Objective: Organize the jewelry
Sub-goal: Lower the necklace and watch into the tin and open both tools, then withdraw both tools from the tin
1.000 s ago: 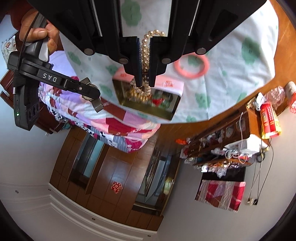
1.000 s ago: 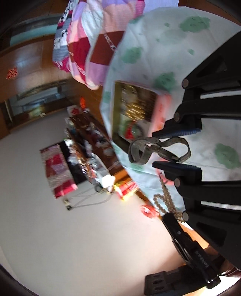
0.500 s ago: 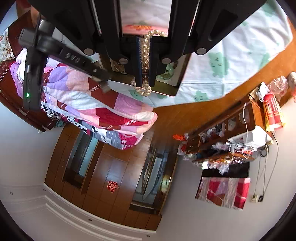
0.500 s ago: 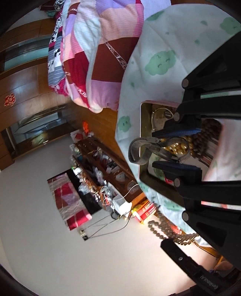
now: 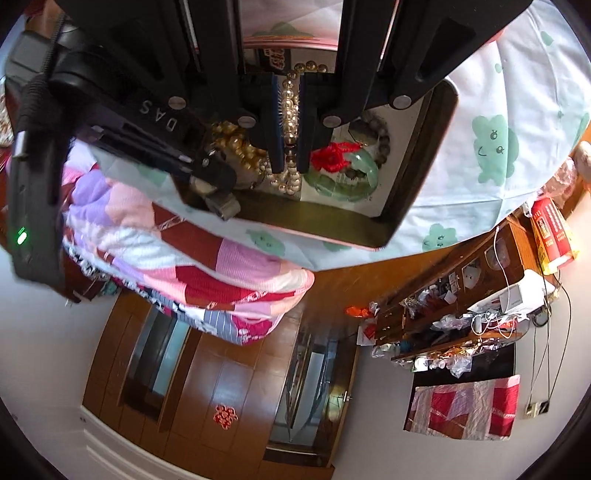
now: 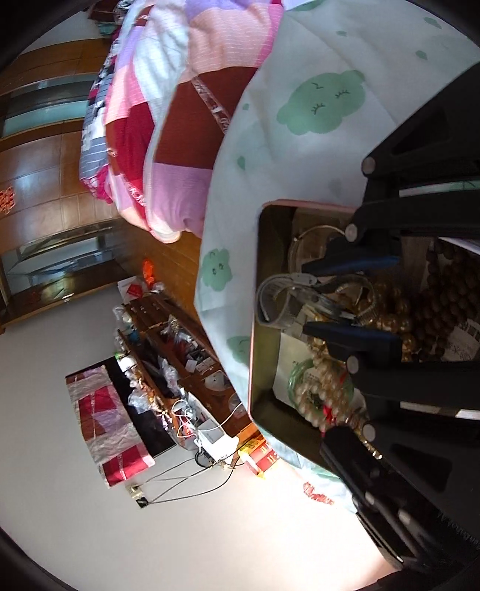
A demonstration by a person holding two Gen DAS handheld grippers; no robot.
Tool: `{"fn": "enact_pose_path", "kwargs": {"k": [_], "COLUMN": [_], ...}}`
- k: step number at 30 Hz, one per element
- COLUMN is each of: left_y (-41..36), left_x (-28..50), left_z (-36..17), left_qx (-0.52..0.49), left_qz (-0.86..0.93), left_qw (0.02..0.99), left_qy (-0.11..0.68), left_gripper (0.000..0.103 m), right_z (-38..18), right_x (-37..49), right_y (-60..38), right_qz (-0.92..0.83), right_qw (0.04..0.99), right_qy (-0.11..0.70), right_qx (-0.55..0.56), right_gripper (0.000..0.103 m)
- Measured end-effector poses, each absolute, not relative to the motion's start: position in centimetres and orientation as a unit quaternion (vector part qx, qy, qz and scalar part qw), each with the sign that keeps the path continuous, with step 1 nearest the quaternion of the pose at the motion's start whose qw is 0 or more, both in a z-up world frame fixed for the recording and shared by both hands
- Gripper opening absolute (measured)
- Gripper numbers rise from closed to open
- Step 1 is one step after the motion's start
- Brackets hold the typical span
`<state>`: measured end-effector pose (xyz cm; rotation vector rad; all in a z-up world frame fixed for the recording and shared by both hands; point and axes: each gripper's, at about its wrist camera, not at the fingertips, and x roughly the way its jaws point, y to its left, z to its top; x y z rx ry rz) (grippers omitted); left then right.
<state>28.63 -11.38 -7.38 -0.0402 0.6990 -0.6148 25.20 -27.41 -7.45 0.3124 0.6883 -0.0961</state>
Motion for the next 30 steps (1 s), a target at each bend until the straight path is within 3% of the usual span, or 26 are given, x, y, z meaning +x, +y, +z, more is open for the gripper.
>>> {"fn": "enact_pose_path", "kwargs": {"k": [3,5,6,7,8,9,11,13,21,30], "left_y": [-11.8,-11.9,-12.0,-11.9,-11.8,-11.4,-10.3,-8.9,-3.1,2.4], "left_x": [28.8,28.3,28.0,27.6,27.1,26.2,24.8,23.4,19.7,17.1], "left_z": [-8.0,-7.9,-7.6,-7.3,-7.0,-6.5,-5.8,-5.3,-6.5,-7.7], "left_qx": [0.0,0.012,0.022,0.028,0.035,0.042,0.042,0.036,-0.01,-0.039], "left_qz": [-0.3,-0.305,-0.309,-0.311,-0.311,-0.307,-0.291,-0.287,-0.24,-0.13], "left_qw": [0.888,0.888,0.887,0.887,0.888,0.891,0.903,0.911,0.911,0.927], "left_qy": [0.348,0.345,0.343,0.341,0.338,0.331,0.313,0.293,0.335,0.351], "left_gripper": [0.006,0.007,0.011,0.014,0.028,0.052,0.079,0.08,0.08,0.08], "right_z": [-7.4,-7.2,-6.8,-6.2,-5.6,-5.0,-4.3,-4.2,-5.4,-6.4], "right_x": [25.4,25.4,25.0,24.4,23.6,22.7,20.7,19.1,14.2,12.1], "right_y": [-27.3,-27.2,-27.2,-27.1,-27.1,-27.0,-26.9,-26.8,-25.8,-23.1], "right_qz": [-0.047,-0.039,-0.041,-0.043,-0.047,-0.053,-0.075,-0.081,-0.099,-0.1], "right_qw": [0.931,0.932,0.934,0.938,0.943,0.948,0.951,0.951,0.942,0.944], "right_qy": [0.332,0.329,0.325,0.314,0.299,0.285,0.271,0.266,0.271,0.282], "right_qx": [0.145,0.145,0.142,0.139,0.136,0.132,0.13,0.135,0.172,0.137], "right_gripper": [0.034,0.053,0.068,0.074,0.075,0.075,0.075,0.075,0.075,0.075]}}
